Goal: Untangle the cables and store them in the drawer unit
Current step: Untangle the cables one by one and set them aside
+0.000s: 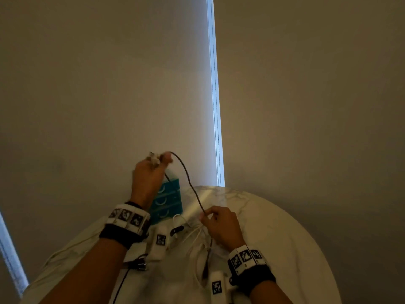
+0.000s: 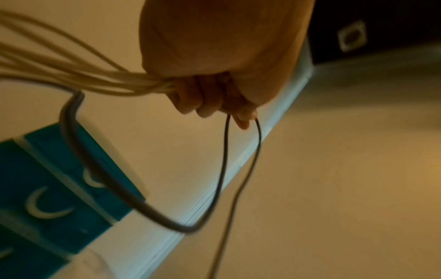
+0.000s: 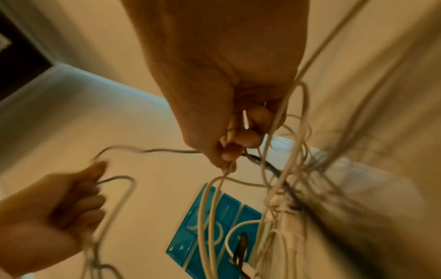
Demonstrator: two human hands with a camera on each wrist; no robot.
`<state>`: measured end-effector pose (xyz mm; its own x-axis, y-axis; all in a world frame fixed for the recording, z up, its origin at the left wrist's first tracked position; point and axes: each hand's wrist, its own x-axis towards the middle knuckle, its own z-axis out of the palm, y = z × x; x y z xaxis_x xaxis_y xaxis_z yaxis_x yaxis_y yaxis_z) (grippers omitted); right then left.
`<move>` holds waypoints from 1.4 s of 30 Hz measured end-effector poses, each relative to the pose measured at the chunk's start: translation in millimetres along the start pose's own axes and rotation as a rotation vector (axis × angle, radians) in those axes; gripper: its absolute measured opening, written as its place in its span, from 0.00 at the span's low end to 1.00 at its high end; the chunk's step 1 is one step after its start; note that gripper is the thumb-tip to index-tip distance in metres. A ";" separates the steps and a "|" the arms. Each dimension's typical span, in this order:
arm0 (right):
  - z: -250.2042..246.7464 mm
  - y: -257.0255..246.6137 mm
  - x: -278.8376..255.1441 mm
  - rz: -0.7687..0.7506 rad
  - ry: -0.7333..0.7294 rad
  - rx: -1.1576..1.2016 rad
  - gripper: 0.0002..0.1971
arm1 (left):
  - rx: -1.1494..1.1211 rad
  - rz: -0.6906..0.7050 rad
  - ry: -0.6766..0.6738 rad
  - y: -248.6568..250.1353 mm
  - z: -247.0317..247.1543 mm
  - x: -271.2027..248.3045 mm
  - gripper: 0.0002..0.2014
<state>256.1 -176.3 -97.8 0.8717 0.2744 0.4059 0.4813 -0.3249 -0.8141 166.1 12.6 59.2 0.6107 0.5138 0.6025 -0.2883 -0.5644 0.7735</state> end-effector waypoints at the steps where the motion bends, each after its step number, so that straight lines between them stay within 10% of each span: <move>1: -0.3 3.4 0.9 0.053 -0.007 -0.009 0.10 | -0.100 -0.066 0.107 -1.1 -8.7 9.3 0.19; 8: -15.0 -7.1 -0.9 0.093 0.100 0.164 0.09 | 0.100 -0.200 0.184 -6.8 -30.6 21.8 0.19; 14: -22.5 -17.7 -4.4 0.112 0.191 0.215 0.09 | 0.299 0.100 -0.051 -6.7 0.5 -17.0 0.31; 18: -30.8 -28.7 -9.3 0.116 0.305 0.359 0.09 | 0.282 0.054 -0.309 -18.4 10.9 -21.3 0.11; 25: -49.6 -43.6 -2.6 0.283 0.227 1.358 0.14 | 0.451 0.044 -0.529 -26.8 -10.0 -13.9 0.18; 39: -75.8 -5.9 18.2 0.408 0.419 1.807 0.07 | 0.554 -0.091 -0.522 -23.5 -88.5 4.2 0.23; 42: -79.5 -5.4 24.4 0.406 0.453 1.818 0.18 | 0.573 -0.109 -0.528 -29.2 -99.1 6.0 0.27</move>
<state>282.1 -239.8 -50.5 0.9903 0.1173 -0.0745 -0.1269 0.9818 -0.1415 105.2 96.2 59.7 0.9246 0.2917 0.2450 0.1309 -0.8472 0.5148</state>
